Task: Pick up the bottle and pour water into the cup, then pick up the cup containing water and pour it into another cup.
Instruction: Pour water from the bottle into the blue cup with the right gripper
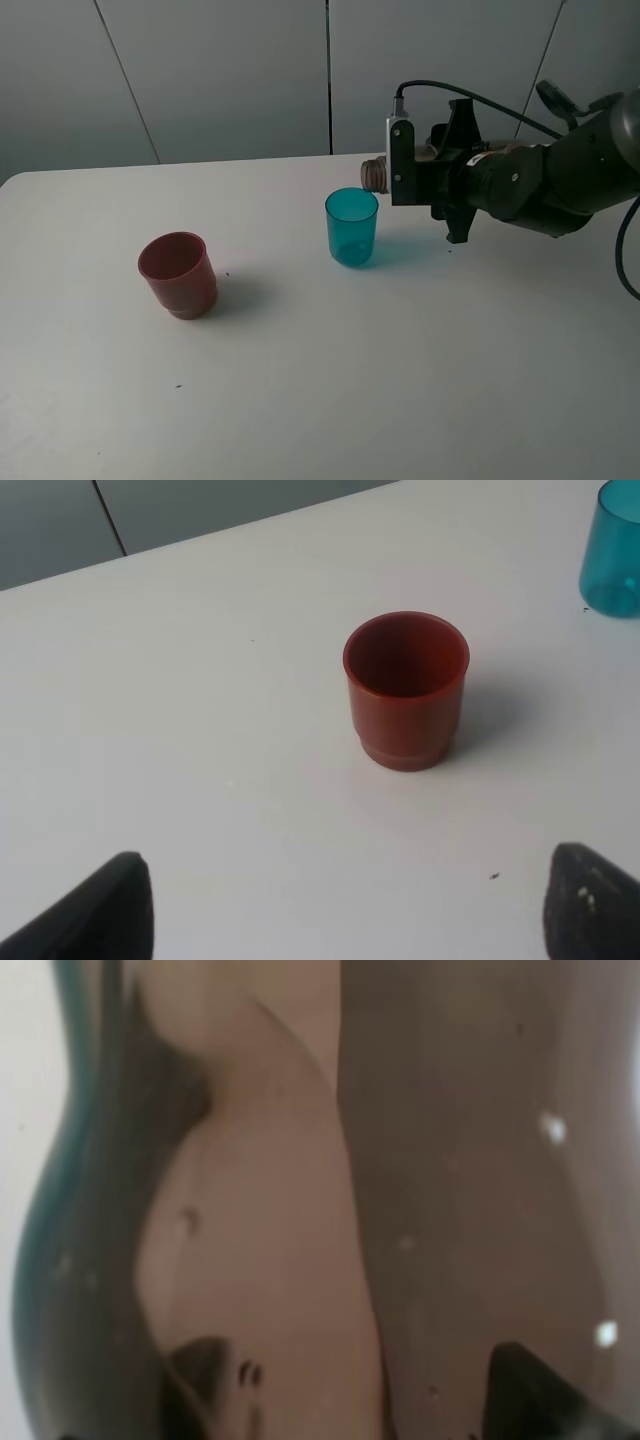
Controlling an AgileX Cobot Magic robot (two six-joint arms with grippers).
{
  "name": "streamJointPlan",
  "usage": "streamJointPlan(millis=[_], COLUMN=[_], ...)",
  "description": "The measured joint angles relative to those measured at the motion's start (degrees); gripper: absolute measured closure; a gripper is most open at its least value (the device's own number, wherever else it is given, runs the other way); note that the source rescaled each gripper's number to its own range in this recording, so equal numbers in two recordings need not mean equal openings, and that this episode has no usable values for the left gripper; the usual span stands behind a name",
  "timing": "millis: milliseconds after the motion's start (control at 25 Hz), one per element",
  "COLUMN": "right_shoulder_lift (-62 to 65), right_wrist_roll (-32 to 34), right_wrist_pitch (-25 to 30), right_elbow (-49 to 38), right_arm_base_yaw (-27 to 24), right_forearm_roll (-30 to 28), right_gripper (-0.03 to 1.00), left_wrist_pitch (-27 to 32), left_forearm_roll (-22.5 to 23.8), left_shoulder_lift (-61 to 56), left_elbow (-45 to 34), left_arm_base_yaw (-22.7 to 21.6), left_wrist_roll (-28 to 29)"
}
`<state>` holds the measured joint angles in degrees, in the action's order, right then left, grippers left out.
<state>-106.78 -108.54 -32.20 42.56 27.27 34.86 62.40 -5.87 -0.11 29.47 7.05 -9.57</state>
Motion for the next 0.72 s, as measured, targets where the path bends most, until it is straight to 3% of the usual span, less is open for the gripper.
streamJointPlan(millis=[720], right_shoulder_lift=[-0.1], right_wrist_roll=[-8.4], right_wrist_pitch=[-1.3], right_elbow=[4.0], right_arm_base_yaw=[0.0], right_forearm_roll=[-1.2], right_gripper=[0.97], left_wrist_pitch=[0.0], left_forearm_roll=[0.0], left_shoulder_lift=[0.0], left_elbow=[0.0], left_arm_base_yaw=[0.0], left_wrist_roll=[0.0])
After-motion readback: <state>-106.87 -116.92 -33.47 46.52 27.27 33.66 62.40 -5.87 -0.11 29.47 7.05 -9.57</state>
